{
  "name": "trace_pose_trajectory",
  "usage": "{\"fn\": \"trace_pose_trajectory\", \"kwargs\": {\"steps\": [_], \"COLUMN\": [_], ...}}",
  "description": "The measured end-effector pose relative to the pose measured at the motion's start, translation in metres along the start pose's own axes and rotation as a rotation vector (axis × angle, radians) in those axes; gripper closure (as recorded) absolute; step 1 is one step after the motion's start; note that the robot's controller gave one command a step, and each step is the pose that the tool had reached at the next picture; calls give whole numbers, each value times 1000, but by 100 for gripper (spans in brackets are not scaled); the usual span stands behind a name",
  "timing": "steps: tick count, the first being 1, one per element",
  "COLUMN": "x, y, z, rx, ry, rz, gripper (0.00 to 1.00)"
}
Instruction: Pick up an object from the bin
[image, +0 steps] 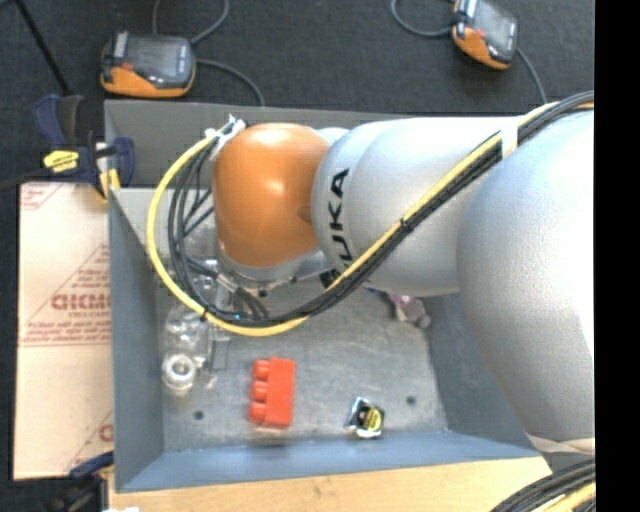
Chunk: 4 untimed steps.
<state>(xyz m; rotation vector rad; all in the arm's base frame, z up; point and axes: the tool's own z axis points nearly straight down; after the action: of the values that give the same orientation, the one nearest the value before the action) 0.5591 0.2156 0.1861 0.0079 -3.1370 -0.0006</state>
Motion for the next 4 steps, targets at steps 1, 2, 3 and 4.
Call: {"fn": "trace_pose_trajectory", "kwargs": {"steps": [1, 2, 3, 4], "x": [65, 20, 47, 76], "y": [-44, -157, -89, -57], "z": [75, 87, 117, 112], "rx": [5, 5, 0, 6], "ry": [7, -9, -4, -31], "rz": [-8, 44, -173, -377], "gripper": [0, 0, 0, 0]}}
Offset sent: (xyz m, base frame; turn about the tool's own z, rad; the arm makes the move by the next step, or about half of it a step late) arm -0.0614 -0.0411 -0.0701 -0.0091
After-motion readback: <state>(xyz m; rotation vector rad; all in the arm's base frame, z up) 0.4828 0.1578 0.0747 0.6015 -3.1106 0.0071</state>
